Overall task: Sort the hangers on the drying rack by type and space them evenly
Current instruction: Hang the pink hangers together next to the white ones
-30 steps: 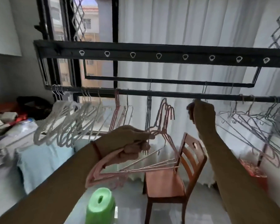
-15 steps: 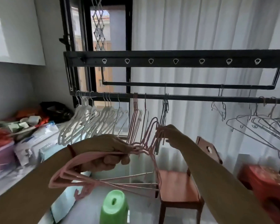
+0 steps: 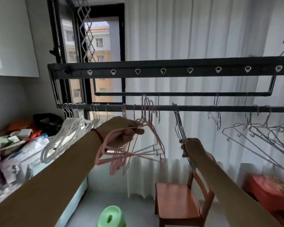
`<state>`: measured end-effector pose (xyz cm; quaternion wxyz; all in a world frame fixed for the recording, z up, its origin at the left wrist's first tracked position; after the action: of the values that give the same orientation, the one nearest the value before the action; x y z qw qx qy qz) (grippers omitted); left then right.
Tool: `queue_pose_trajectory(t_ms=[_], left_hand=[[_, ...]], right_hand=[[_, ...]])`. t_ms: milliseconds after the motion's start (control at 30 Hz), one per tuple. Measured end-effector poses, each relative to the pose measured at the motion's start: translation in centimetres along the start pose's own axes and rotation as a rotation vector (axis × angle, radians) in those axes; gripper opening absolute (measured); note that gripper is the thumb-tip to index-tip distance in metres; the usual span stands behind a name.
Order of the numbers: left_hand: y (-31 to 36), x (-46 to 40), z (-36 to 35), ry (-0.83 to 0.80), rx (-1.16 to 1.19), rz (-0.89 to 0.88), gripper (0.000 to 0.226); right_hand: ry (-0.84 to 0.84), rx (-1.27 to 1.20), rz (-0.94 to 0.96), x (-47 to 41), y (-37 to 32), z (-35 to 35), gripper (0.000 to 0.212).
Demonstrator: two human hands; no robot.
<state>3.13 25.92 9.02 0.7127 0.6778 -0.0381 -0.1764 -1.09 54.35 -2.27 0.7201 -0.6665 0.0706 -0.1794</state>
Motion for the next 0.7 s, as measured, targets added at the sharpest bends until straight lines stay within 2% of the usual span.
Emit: queue_pose_trajectory(t_ms=[167,333,567,700], left_hand=[[2.3,-2.0,-3.3,0.111,0.033,-0.054,0.007],[-0.7,-5.0,-4.6,0.208,0.137,-0.068,0.010],[-5.5,-6.1,-4.9,0.211,0.087,0.049,0.015],[-5.6,-5.9,-5.3,0.209,-0.061,0.066,0.026]], right_hand=[[-0.072,-0.021,-0.009,0.0,-0.2,4.2,0.019],[-0.123,-0.010,-0.007,0.1,-0.3,5.7,0.020],[-0.135,-0.069,0.005,-0.1,0.1,5.0,0.016],[-0.086,-0.056,0.006,-0.4,0.9,3.4,0.020]])
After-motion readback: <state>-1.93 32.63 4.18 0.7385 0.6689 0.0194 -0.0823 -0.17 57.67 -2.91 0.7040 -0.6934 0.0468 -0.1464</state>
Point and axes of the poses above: each hand's wrist, its own x-axis away from the middle knuckle, its own z-axis out of the back of the hand, y = z × x, the point moved 2 cm from there along -x, towards the middle knuckle, and after that the axes turned 14 degrees about -z, right-handed, at the moved point
